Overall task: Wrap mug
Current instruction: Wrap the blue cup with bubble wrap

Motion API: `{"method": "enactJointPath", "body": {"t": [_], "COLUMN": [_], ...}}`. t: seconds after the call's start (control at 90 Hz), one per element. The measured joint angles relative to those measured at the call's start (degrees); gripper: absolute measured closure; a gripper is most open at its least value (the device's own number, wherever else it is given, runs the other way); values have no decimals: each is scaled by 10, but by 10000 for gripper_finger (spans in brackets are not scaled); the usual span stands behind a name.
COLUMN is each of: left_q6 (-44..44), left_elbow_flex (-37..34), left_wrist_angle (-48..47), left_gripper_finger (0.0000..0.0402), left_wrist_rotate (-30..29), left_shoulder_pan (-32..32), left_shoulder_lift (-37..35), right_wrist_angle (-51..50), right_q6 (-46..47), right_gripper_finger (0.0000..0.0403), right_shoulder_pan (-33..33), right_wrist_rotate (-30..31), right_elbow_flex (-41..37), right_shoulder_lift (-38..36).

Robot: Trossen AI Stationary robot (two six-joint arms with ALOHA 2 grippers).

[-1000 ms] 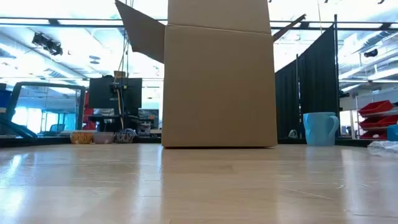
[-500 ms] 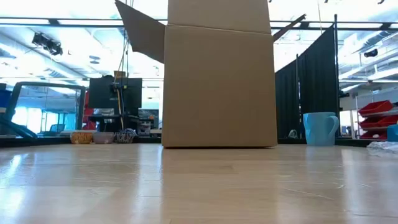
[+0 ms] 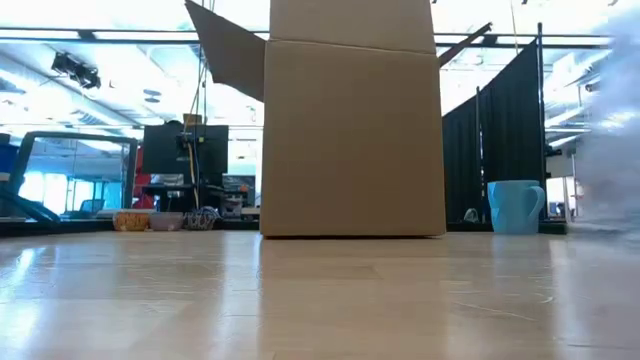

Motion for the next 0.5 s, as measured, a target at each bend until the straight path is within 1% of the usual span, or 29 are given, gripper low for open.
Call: {"method": "enactJointPath", "body": {"t": [0.089, 0.189, 0.356, 0.5], "left_q6": [11, 12, 13, 10], "left_elbow_flex": [0, 0, 0, 0], "left_wrist_angle": [11, 16, 16, 16], "left_gripper_finger": [254, 254, 254, 254], "left_wrist_rotate": [0, 0, 0, 9], "left_shoulder_pan": [1, 2, 3, 12], "left_shoulder_lift": [0, -6, -14, -15], "right_wrist_angle": [40, 102, 234, 320], "right_q6": [-70, -155, -289, -385], "right_gripper_finger": [403, 403, 403, 403], "right_shoulder_pan": [-19, -38, -51, -30], "right_wrist_rotate": [68, 107, 113, 114], "right_elbow_flex": [0, 0, 0, 0], "right_shoulder_lift": [-35, -63, -99, -124]}}
